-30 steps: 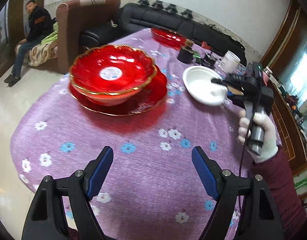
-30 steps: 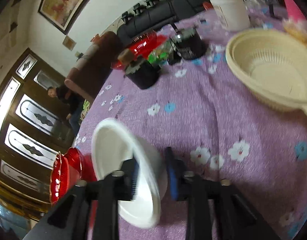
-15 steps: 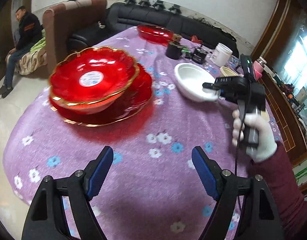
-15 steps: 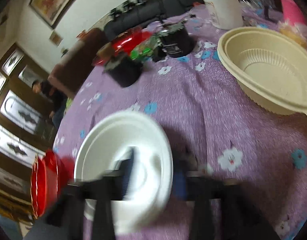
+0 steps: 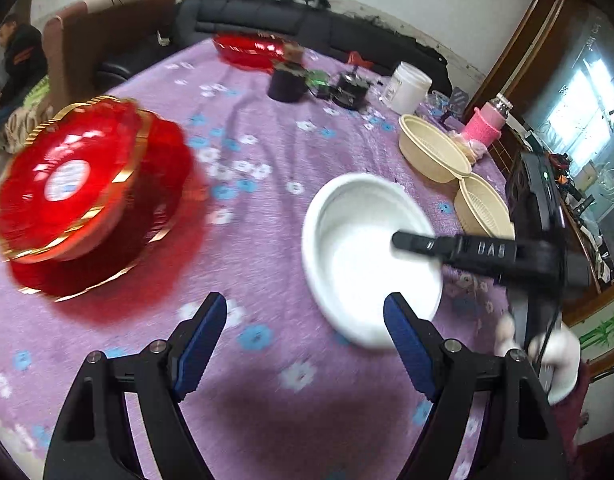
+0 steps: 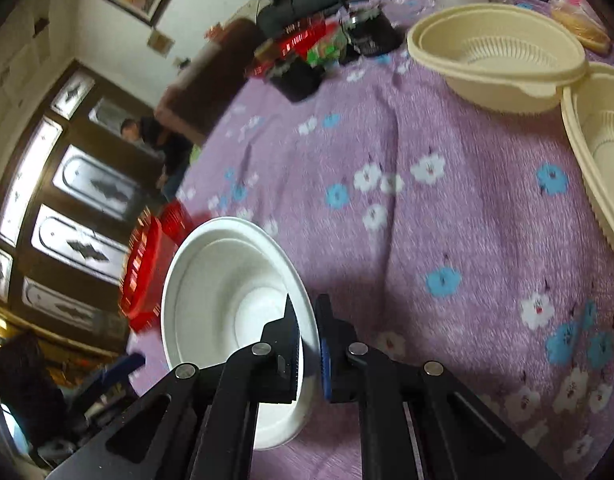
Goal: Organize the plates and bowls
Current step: 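Carry the white bowl with the right tool over the red plate stack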
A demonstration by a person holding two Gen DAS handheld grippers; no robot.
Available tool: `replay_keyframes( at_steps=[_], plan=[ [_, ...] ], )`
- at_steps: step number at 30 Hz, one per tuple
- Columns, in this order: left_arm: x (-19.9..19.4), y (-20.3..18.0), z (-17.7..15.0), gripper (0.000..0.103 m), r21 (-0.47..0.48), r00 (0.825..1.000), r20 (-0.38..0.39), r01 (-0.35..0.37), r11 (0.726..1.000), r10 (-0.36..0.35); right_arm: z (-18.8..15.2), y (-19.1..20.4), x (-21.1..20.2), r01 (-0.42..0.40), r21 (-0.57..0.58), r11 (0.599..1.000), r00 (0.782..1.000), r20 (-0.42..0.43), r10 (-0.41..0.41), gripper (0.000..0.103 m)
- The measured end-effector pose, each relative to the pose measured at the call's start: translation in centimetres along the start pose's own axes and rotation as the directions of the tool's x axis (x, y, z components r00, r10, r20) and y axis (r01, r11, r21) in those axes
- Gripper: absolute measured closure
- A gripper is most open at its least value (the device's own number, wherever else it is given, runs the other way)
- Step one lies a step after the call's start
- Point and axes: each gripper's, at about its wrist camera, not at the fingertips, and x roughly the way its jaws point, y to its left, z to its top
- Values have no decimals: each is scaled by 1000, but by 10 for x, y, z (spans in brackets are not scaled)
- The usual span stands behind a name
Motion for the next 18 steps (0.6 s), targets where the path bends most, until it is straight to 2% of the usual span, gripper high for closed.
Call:
replay_keyframes(
  at_steps=[3,6,7,10,14,18],
  plan=[
    [22,-12,11,30,20,1000,-7,-18,1000,18,0,-7,10,-8,20,1000,1000,-30,9,92],
    [45,-19,19,57,50,998,-36,-47,998,49,0,-9,15,-4,21,1000,999,-41,4,92],
    [50,-20,19,71,54,997,-48,-52,997,55,0,-9,14,-2,18,1000,999,-40,3,92],
    [62,-21,19,86,67,994,-49,-98,993,101,1,-8,14,15,9,1000,999,-34,-14,91],
    [60,-19,16,88,47,996,-47,-75,996,77,1,-9,6,24,6,1000,1000,-2,-24,91],
    [39,-18,13,88,29,999,-1,-50,998,50,-1,6,-8,23,-49,999,996,87,-19,91]
  ],
)
